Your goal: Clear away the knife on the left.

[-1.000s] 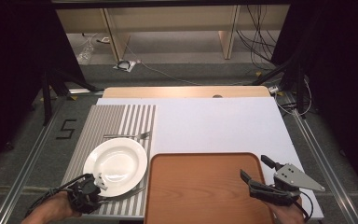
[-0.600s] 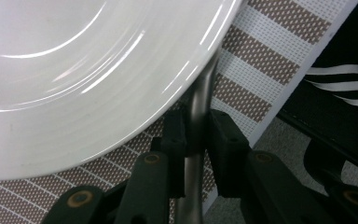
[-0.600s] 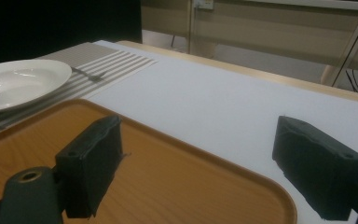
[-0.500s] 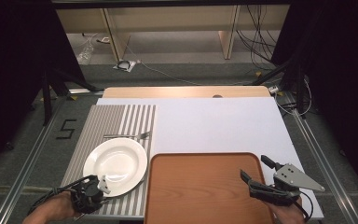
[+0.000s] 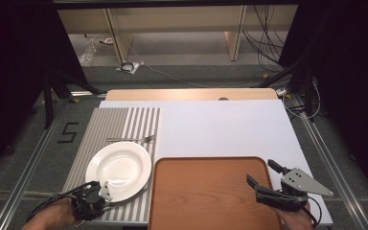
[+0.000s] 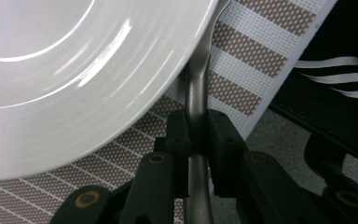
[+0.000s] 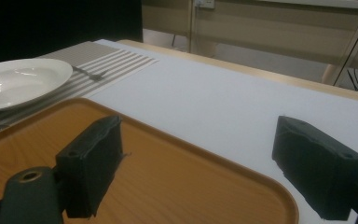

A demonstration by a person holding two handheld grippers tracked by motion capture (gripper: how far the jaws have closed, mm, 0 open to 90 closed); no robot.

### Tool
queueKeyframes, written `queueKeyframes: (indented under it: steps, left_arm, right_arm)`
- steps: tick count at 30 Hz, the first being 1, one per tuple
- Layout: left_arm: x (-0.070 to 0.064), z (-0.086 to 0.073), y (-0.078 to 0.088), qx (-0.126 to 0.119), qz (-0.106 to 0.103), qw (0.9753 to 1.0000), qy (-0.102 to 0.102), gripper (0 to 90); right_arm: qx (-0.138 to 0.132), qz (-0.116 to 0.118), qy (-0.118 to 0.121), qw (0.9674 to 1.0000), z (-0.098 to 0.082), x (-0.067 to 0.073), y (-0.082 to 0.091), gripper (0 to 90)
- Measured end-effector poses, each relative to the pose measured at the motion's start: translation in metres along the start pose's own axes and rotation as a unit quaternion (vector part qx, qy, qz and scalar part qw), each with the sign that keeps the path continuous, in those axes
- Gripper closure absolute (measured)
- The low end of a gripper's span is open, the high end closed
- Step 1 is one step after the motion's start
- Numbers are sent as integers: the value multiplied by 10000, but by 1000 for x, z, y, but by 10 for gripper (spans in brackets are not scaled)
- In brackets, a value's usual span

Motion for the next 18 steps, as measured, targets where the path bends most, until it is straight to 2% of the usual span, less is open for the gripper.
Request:
queueKeyframes:
  steps: [9, 13, 15, 18]
  left_arm:
    - [-8, 1, 12, -91, -170, 9998, 80, 793]
    - [-11, 2, 19, -101, -217, 9997, 21, 793]
    - [-14, 5, 22, -173, -270, 9995, 50, 792]
    - [-20, 15, 27, -383, -280, 9989, -17, 792]
  right_arm:
    - [13, 22, 13, 10000, -1, 1, -1, 170]
    - [13, 43, 14, 10000, -1, 2, -1, 170]
    - [18, 46, 23, 10000, -1, 1, -1, 170]
    - [28, 51, 18, 10000, -1, 2, -1, 170]
Point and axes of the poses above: each handheld gripper's, and its own axes: y roughly backward along the jaws, z roughly out of its top, x roughly to its left, the point moved 6 cm from there along -y, roughly forward along the jaws, and after that the axes turned 8 degrees about -x, right-handed, at the moved point
